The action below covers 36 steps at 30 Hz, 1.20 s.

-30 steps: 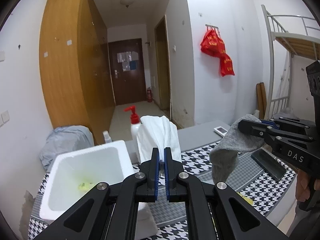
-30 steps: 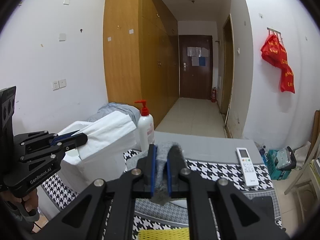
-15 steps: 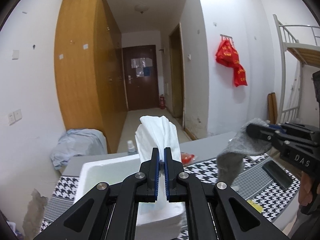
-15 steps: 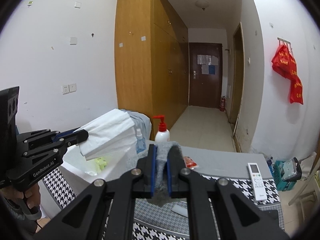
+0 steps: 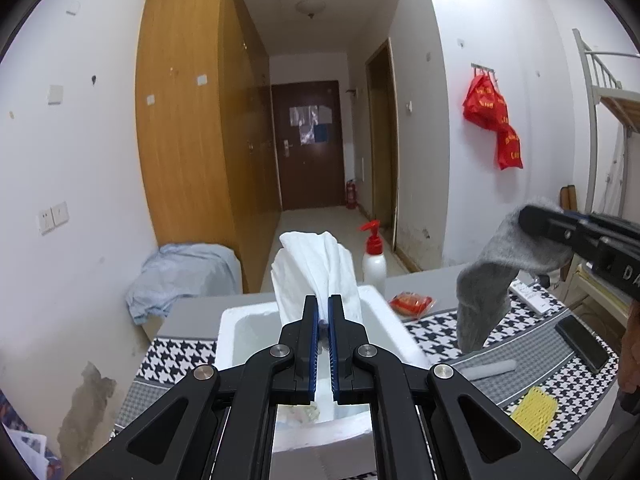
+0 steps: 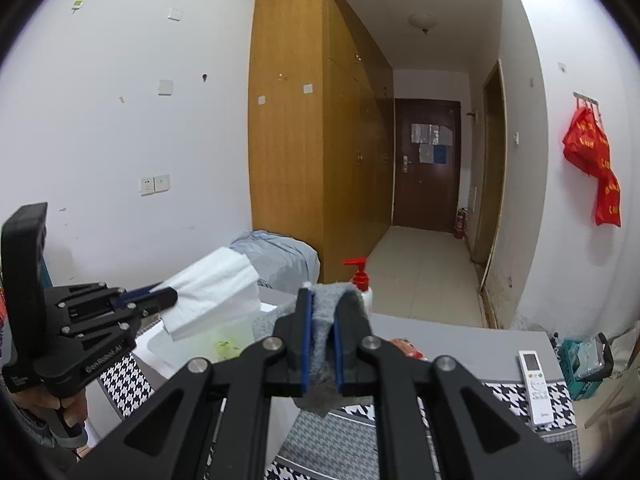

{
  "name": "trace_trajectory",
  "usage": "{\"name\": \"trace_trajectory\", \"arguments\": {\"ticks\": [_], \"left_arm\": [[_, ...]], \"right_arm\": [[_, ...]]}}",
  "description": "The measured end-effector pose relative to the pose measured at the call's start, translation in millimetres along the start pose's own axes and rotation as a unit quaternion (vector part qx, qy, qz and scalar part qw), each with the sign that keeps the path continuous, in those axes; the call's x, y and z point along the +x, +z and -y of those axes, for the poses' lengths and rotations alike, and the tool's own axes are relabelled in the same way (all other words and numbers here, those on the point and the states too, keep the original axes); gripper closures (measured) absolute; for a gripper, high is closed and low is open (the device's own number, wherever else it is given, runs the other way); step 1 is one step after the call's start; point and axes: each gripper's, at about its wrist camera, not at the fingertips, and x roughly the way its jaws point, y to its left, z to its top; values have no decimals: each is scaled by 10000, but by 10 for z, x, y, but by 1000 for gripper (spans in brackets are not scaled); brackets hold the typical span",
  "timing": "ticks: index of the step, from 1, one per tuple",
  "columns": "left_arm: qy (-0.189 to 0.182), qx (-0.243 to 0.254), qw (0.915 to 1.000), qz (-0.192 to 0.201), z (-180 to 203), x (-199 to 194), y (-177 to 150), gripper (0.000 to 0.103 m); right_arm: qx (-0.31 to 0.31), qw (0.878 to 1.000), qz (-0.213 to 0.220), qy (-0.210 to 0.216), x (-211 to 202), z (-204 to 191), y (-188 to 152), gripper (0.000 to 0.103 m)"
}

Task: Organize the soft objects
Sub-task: 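Lift the paper towels with the left tool while the right tool carries the sock toward the foam box, then open the left tool over the foam box while the right tool lowers the sock inside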

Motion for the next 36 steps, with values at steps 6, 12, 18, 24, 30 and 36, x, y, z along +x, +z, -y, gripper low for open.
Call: {"name": "trace_trajectory", "arguments": {"ticks": [6, 12, 18, 24, 30, 36], "left_arm": [[39, -123, 9991, -408, -140, 171, -79, 98], [-25, -111, 9974, -708, -222, 292, -137, 77], [172, -234, 9989, -370, -309, 149, -148, 7], [215, -264, 9991, -272, -395, 66, -159, 5], [346, -359, 9985, -204, -548, 23, -187, 3], [470, -403, 9980, -133, -662, -42, -239, 1]], "right_arm": [[-98, 9999, 27, 10, 54, -121, 54, 91], [-180, 9998, 17, -14, 93, -197, 85, 91], [-260, 9997, -22, -9, 98, -203, 76, 91], [-387, 9992, -4, 88, 138, -336, 135, 91], [-565, 9982, -24, 199, 201, -498, 203, 91], [-643, 9972, -116, 375, 329, -627, 231, 91]]}}
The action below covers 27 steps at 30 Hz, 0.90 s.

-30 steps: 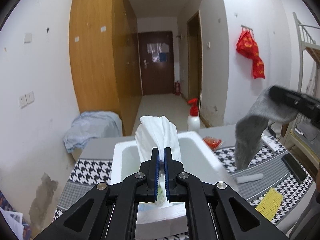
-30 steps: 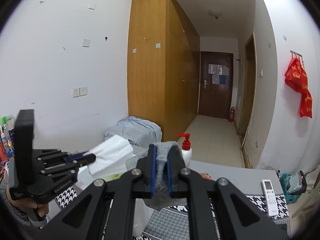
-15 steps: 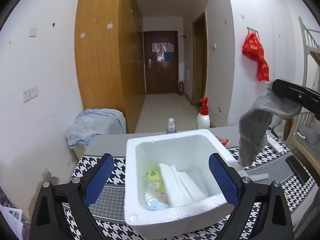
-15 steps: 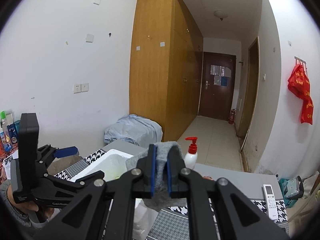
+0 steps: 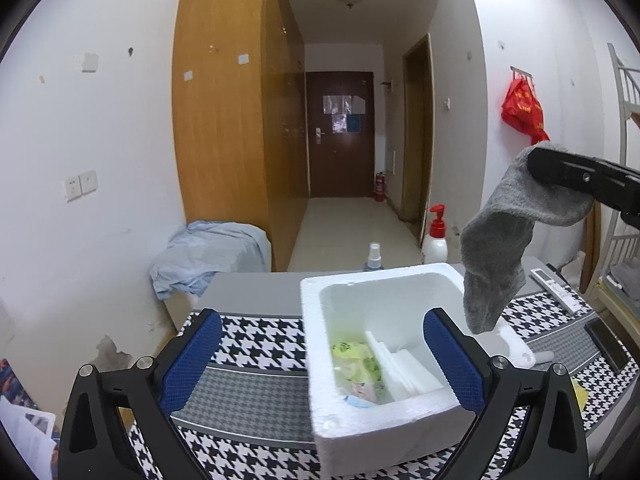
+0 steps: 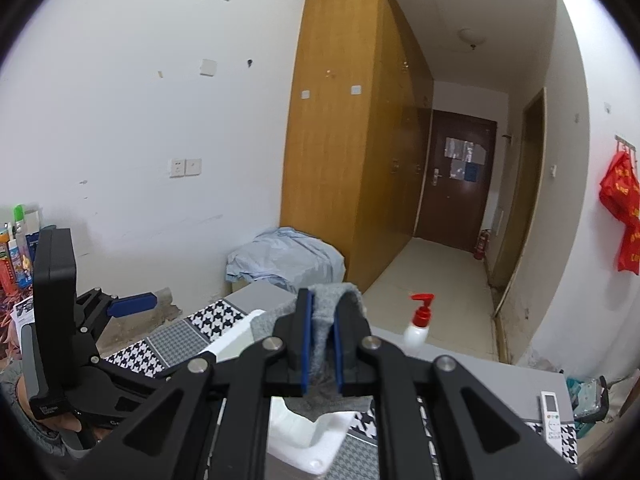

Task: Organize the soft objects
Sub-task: 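Open the left tool over the foam box while the right tool lowers the sock inside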

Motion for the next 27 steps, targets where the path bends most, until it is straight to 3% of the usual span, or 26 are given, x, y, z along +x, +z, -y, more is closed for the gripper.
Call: {"name": "trace_trajectory", "arguments": {"ticks": [17, 27], "left_arm": [[168, -169, 9997, 0, -256, -10, -67, 1], [124, -297, 9995, -5, -364, -26, -113, 1]], "right_arm": [[1, 9963, -807, 309, 517, -192, -88, 91], [54, 9881, -1510, 282, 815, -223, -284, 91]]}}
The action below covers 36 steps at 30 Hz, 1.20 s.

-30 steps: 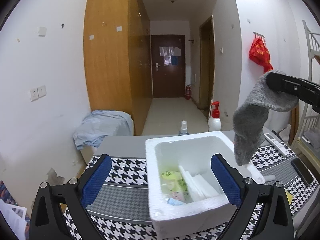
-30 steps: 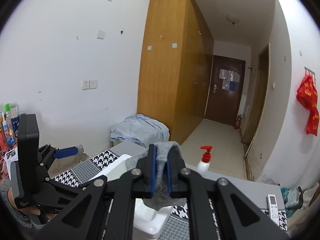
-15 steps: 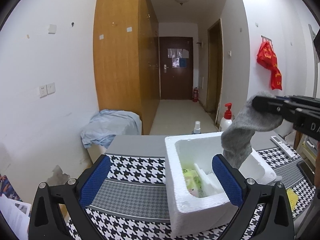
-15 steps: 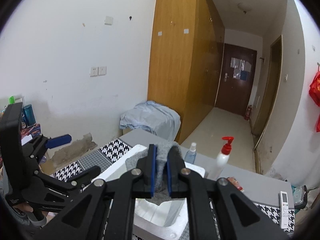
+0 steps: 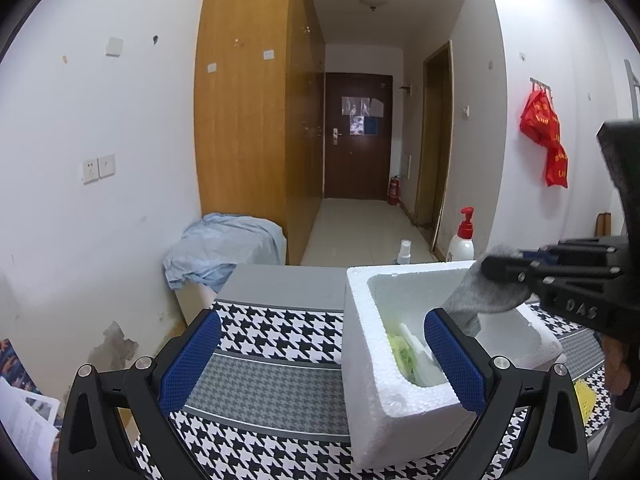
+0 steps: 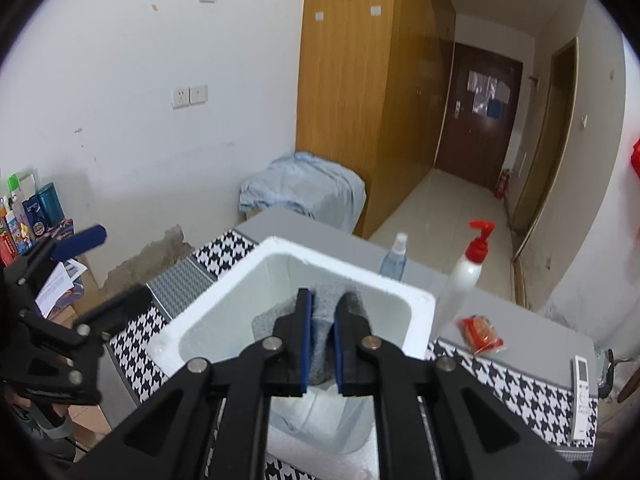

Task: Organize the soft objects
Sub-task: 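Open the left tool over the foam box while the right tool lowers the sock inside, then move both tools back from the foam box toward the yellow foam net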

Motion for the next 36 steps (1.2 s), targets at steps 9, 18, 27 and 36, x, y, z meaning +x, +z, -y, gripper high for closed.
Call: {"name": "trace_trajectory", "arguments": {"ticks": [9, 18, 27, 36], "left_arm": [[5, -74, 10000, -44, -68, 27, -27, 1], [78, -69, 9999, -5, -68, -47, -41, 1], [-20, 22, 10000, 95, 11, -178, -34, 1], [-206, 192, 9994, 198, 235, -308, -3, 1]], "right_arm": [[-9, 9995, -313, -56, 128, -36, -128, 24], [-22, 9997, -193, -140, -30, -64, -174, 22], [-2, 9997, 38, -249, -250, -29, -210, 17], [182, 9977, 461, -471, -616, 110, -285, 7]]}}
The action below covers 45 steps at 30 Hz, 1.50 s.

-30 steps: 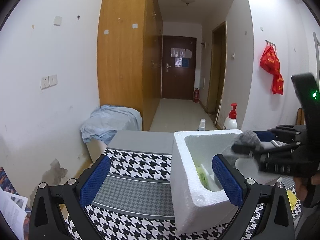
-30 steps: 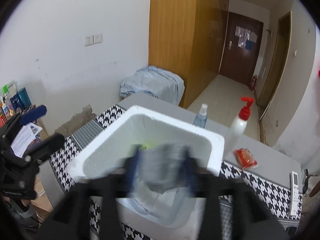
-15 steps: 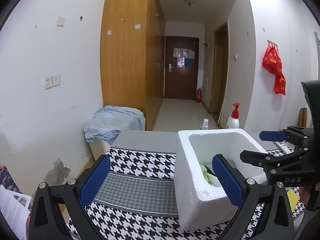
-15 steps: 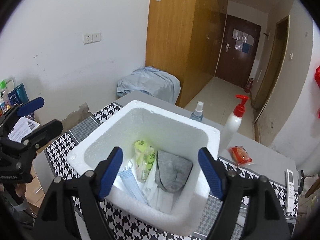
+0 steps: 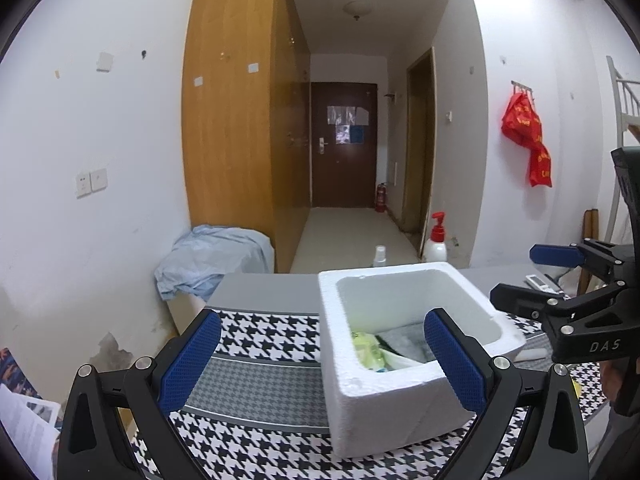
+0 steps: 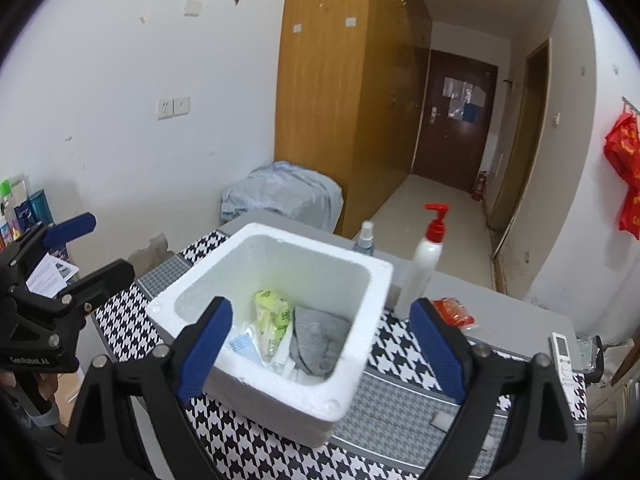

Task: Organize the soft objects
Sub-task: 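Move both tools back from the foam box toward the yellow foam net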

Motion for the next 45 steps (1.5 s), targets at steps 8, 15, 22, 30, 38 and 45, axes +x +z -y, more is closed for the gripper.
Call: {"name": "trace_trajectory", "arguments": {"ticks": [8, 15, 22, 30, 38, 45], "left_arm": [[-324, 116, 9994, 35, 243, -73, 2, 1], [-582, 228, 9979, 136, 448, -130, 50, 1], [-931, 395, 9943, 328, 710, -156, 122, 1], [-1404, 511, 9877, 465, 1034, -150, 175, 1], [-1752, 570, 9814, 533, 1300, -123, 179, 1], [-2048, 681, 9755, 419, 1531, -86, 98, 1]], "right_arm": [[117, 9992, 300, -248, -264, 137, -42, 3], [221, 9977, 483, -427, -441, 234, -117, 3], [379, 9945, 612, -760, -651, 392, -229, 3], [585, 9891, 722, -1143, -864, 592, -409, 2], [768, 9840, 736, -1427, -991, 793, -603, 2], [964, 9800, 701, -1591, -1046, 985, -789, 2]]}}
